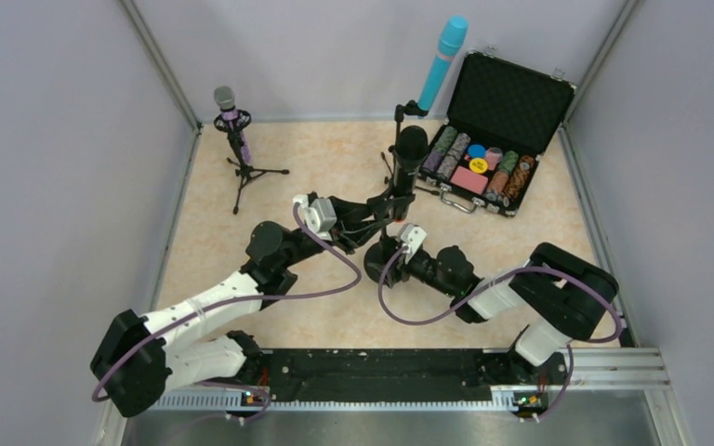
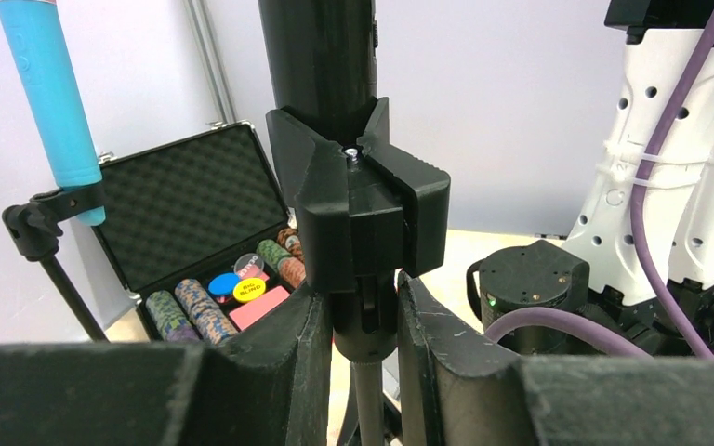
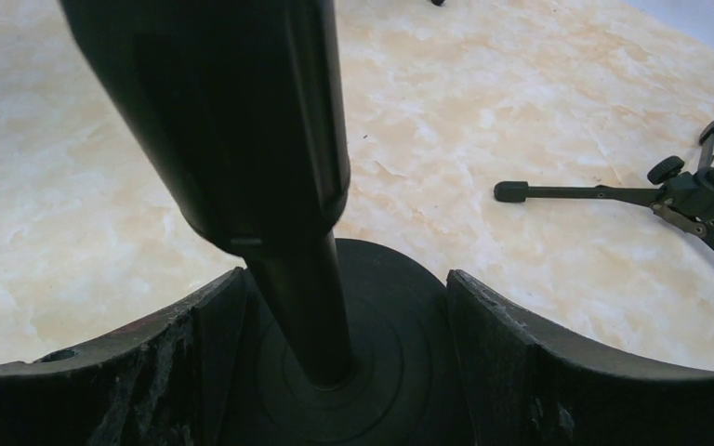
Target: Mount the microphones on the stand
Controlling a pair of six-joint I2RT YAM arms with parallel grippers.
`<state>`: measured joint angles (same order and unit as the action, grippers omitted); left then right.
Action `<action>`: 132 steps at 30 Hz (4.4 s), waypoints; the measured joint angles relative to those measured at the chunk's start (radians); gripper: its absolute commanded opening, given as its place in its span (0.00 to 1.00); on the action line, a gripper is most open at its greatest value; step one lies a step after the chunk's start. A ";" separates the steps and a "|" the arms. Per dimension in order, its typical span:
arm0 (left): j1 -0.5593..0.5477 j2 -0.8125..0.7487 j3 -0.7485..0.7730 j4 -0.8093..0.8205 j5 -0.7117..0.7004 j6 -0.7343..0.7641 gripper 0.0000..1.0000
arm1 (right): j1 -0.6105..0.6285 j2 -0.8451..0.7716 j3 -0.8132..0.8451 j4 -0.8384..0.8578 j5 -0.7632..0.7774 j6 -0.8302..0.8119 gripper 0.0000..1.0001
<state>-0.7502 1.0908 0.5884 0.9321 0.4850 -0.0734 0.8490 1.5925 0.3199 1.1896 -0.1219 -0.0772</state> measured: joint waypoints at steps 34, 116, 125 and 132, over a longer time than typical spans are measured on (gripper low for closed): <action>0.172 0.022 0.018 -0.041 -0.169 0.081 0.00 | 0.001 -0.299 0.028 -0.312 -0.011 0.056 0.89; 0.473 0.657 0.202 0.549 -0.104 -0.057 0.99 | -0.138 -0.351 0.004 -0.311 -0.212 0.238 0.99; 0.473 0.593 0.150 0.552 -0.121 -0.076 0.99 | -0.138 -0.349 0.052 -0.349 -0.242 0.238 0.99; 0.473 0.493 0.108 0.458 -0.107 -0.133 0.99 | -0.138 -0.349 0.090 -0.399 -0.255 0.238 0.99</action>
<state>-0.2771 1.5837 0.6968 1.3899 0.3782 -0.2062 0.7105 1.2430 0.4095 0.7906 -0.3771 0.1604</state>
